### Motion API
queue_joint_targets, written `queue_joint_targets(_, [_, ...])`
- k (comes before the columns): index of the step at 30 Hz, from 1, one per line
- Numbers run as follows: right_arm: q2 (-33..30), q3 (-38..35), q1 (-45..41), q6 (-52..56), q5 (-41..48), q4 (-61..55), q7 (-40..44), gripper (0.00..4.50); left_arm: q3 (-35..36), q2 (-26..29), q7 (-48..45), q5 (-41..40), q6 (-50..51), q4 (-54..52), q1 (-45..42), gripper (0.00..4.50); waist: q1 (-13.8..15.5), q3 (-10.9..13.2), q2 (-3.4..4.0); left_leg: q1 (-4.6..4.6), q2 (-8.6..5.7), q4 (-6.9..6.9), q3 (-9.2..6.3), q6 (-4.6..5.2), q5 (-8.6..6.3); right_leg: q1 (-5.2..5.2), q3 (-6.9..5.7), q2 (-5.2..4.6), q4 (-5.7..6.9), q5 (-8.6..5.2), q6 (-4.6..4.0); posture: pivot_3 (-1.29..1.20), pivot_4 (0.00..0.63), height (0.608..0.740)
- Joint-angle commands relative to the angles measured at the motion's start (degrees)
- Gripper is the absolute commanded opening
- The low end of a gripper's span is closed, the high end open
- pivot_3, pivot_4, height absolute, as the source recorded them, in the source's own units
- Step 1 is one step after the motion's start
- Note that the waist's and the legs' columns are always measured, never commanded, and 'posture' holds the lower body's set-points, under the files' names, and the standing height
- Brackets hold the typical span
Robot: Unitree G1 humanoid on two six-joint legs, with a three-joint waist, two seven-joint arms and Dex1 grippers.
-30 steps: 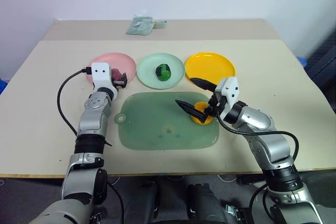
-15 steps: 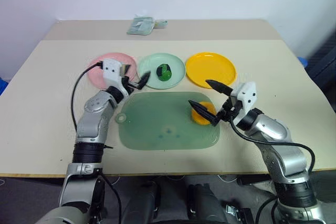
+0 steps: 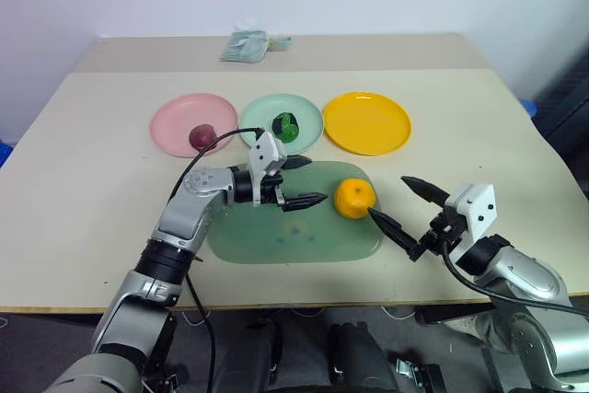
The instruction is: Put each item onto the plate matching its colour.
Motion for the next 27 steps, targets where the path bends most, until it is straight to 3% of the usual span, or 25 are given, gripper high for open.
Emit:
queue_joint_targets(1, [1.1, 3.2, -3.5, 0.5, -0.6, -0.1, -1.3, 4.50, 6.2, 1.2, 0.9, -0.5, -9.5, -0.6, 5.2, 4.48, -0.6, 0.0, 0.03, 0.02, 0.01, -0.05, 0.00, 0.00, 0.00, -0.02, 0.01, 0.00, -0.01, 0.00, 0.00, 0.00, 0.150, 0.740])
queue_joint_targets(2, [1.5, 4.6, -5.2, 0.8, -1.1, 1.0, -1.5, 4.50, 8.2, 2.7, -3.1, -2.2, -13.7, -0.6, 7.8, 4.48, -1.1, 0.0, 0.04, 0.03, 0.02, -0.09, 0.00, -0.01, 0.00, -0.02, 0.01, 0.00, 0.01, 0.00, -0.01, 0.00, 0.150, 0.740])
queue_joint_targets(6, [3.3, 8.4, -12.2, 1.2, -2.5, 8.4, -1.4, 4.50, 14.4, 15.1, -22.5, -12.3, -10.9, -3.0, 16.4, 4.48, -2.5, 0.0, 0.05, 0.04, 0.07, -0.19, 0.01, -0.02, 0.01, -0.09, 0.01, 0.01, 0.02, -0.07, -0.13, 0.00, 0.150, 0.740])
queue_joint_targets(9, [3.7, 10.1, -15.2, 0.2, -4.2, 14.0, -0.3, 4.50, 17.2, 19.9, -28.6, -15.9, -10.5, -4.7, 19.7, 4.48, -1.2, 0.1, 0.18, 0.02, 0.06, -0.14, -0.02, -0.01, -0.01, -0.06, -0.08, -0.07, -0.02, -0.13, -0.23, 0.00, 0.150, 0.740])
queue_joint_targets(14, [4.6, 11.9, -18.3, -0.8, -5.0, 20.7, 2.1, 4.50, 19.2, 22.1, -29.8, -16.9, -10.1, -7.4, 22.3, 4.48, -1.2, 0.1, 0.18, 0.05, 0.04, -0.06, 0.01, 0.03, -0.19, 0.06, -0.11, -0.15, -0.47, -0.12, -0.24, 0.00, 0.150, 0.740])
queue_joint_targets(25, [4.9, 13.5, -19.9, -2.7, -7.3, 28.6, 5.2, 4.50, 21.5, 21.8, -25.1, -17.9, -8.5, -15.6, 28.5, 4.48, -1.4, 0.1, 0.24, 0.06, 0.06, -0.17, 0.09, 0.11, -0.12, 0.06, -0.07, -0.12, -0.23, -0.11, -0.24, 0.00, 0.150, 0.740])
queue_joint_targets(27, [5.2, 13.4, -20.5, -3.1, -7.4, 29.2, 5.2, 3.93, 21.5, 21.6, -24.3, -18.0, -8.4, -16.0, 28.9, 4.50, -1.3, 0.1, 0.24, 0.09, 0.06, -0.16, 0.09, 0.11, -0.12, 0.05, -0.07, -0.12, -0.25, -0.11, -0.24, 0.00, 0.150, 0.740])
